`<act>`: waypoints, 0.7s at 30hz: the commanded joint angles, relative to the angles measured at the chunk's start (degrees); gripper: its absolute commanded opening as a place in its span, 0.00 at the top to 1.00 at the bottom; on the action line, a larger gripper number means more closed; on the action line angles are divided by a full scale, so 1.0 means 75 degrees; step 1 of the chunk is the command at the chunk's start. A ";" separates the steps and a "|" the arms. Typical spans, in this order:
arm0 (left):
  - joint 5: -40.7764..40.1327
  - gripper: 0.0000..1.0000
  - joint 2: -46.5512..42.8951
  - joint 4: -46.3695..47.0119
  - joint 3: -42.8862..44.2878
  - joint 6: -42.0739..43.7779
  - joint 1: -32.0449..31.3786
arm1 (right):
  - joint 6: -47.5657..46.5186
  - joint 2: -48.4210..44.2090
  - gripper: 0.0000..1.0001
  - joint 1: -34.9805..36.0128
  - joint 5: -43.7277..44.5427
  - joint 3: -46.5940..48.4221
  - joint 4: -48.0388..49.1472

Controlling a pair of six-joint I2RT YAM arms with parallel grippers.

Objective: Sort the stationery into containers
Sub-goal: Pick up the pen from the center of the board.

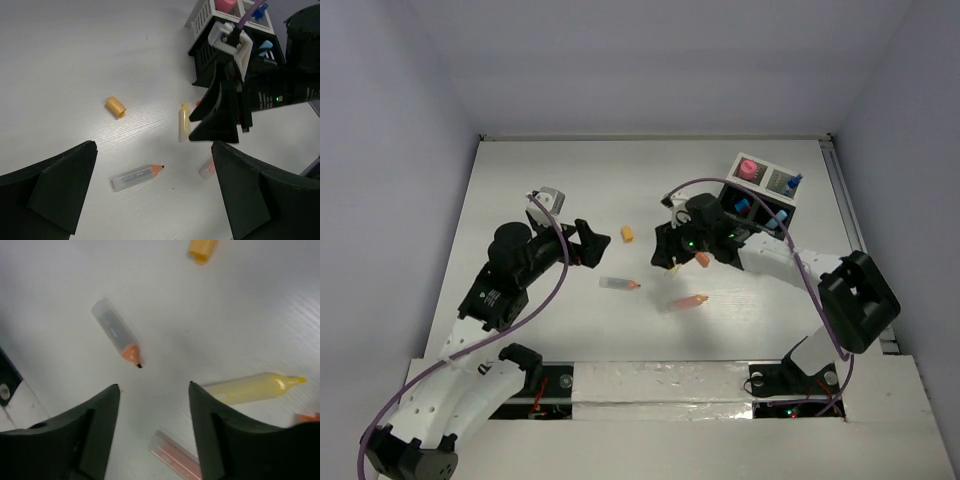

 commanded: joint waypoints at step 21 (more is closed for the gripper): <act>-0.0418 0.05 0.0190 -0.0066 0.0174 -0.0093 0.0629 | -0.1843 0.2341 0.13 0.1689 0.1369 0.1477 -0.0150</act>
